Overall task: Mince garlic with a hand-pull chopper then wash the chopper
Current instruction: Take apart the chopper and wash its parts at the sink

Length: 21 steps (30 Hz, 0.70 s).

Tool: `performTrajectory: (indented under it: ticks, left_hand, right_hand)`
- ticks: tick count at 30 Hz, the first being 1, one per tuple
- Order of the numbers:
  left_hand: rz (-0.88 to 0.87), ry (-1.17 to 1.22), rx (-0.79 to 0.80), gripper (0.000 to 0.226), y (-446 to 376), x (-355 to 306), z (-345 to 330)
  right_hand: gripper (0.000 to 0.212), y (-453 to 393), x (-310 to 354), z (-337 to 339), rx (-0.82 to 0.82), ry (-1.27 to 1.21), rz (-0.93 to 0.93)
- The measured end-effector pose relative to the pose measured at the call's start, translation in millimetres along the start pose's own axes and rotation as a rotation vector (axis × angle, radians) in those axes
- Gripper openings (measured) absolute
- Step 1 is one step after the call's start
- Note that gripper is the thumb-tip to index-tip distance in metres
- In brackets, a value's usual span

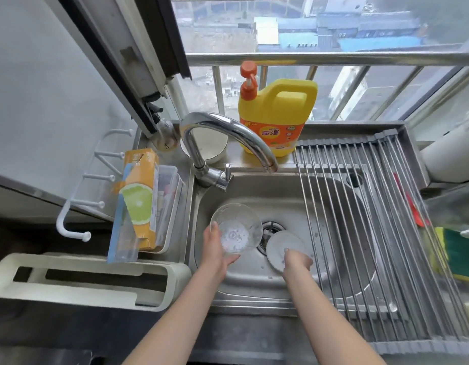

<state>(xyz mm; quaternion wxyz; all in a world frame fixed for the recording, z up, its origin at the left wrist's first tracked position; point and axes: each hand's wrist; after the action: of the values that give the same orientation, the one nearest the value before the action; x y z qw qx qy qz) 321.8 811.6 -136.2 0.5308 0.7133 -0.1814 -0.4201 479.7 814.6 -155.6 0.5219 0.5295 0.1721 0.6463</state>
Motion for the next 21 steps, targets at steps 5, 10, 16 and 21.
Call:
performTrajectory:
  ticks: [5, 10, 16, 21]
  left_hand:
    - [0.003, -0.020, -0.039, 0.038, 17.7, -7.8, -11.5]
    - [0.054, -0.056, 0.015, 0.039, 31.7, -13.1, -11.3]
    - [0.072, -0.054, 0.112, 0.039, 53.2, -22.5, -11.9]
    - [0.036, -0.075, 0.139, 0.037, 57.4, -35.9, -7.8]
  right_hand:
    - [0.037, 44.6, 74.5, -16.4, 0.185, 0.021, 0.879]
    - [0.026, 69.6, 141.3, -64.9, 0.590, 0.589, 1.466]
    - [0.020, 41.4, 139.7, -57.7, 0.551, 0.824, 1.490]
    - [0.021, 30.8, 134.6, -39.2, 0.601, 0.833, 1.448]
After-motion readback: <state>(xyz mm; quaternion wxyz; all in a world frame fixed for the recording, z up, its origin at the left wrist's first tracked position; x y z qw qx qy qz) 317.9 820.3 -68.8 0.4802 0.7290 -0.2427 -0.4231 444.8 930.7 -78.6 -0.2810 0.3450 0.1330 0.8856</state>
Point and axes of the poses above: each hand's wrist, its own y-axis away from the middle knuckle, its own z-axis out of the back of the hand, x = y × z, and after that the axes turned 9 degrees about z, right-handed
